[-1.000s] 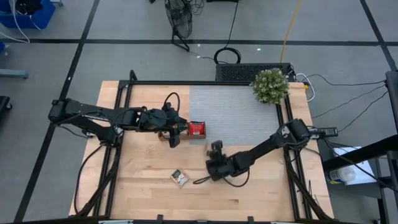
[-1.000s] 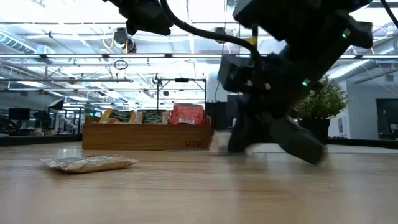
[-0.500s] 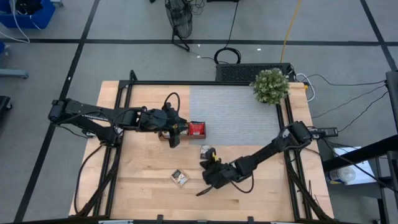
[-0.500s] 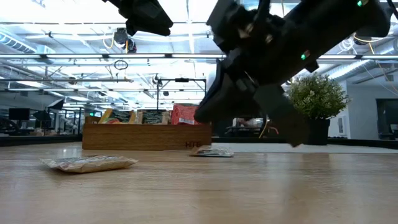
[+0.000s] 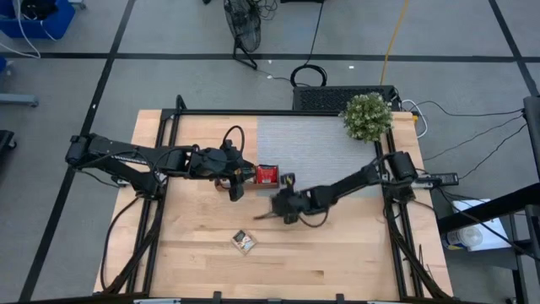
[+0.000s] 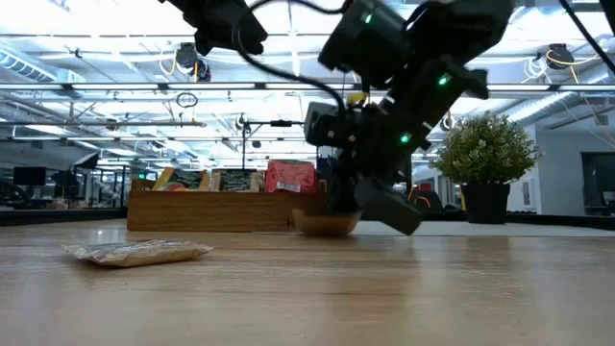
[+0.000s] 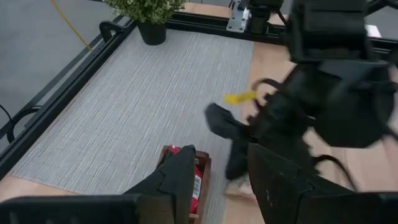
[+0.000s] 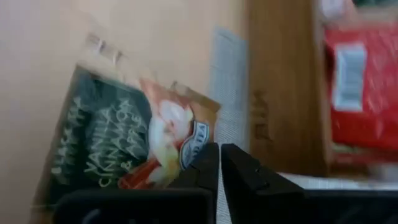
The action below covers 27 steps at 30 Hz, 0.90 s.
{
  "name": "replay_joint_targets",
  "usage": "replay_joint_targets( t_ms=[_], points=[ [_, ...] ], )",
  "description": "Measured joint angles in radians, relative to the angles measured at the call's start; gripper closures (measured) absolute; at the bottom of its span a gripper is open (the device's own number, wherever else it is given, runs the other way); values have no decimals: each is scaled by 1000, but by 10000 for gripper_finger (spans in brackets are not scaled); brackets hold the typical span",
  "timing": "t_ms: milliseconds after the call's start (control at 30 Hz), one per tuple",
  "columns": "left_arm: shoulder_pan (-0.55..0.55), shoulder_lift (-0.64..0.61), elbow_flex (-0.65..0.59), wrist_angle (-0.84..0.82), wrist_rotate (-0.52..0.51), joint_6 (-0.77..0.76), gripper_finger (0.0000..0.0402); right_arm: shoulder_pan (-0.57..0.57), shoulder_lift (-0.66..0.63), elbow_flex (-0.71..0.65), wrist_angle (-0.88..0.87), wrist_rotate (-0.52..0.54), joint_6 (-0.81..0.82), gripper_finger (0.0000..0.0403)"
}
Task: Pick & Place Tea
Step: Put the brown tea bag into the middle section of the wooden organizer
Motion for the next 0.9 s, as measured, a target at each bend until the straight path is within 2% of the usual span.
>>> replay_joint_targets(
  t_ms=[167,267,400,567,633,700,900],
  points=[
    [0,0,0,-9,0,-5,249,-54,-6,-9,-72,-46,87,399],
    [0,0,0,-20,0,-9,249,-41,-37,-8,-177,-130,179,402],
    [0,0,0,-29,0,1,249,-13,-86,-8,-282,-310,293,402],
    [0,0,0,-29,0,7,249,28,-141,-12,-237,-526,300,402],
    [0,0,0,-29,0,8,249,41,-159,-11,-191,-538,281,402],
    [0,0,0,-29,0,8,249,49,-164,-10,-160,-505,279,402],
    [0,0,0,-29,0,7,249,56,-162,-13,-140,-503,240,402]
  ],
)
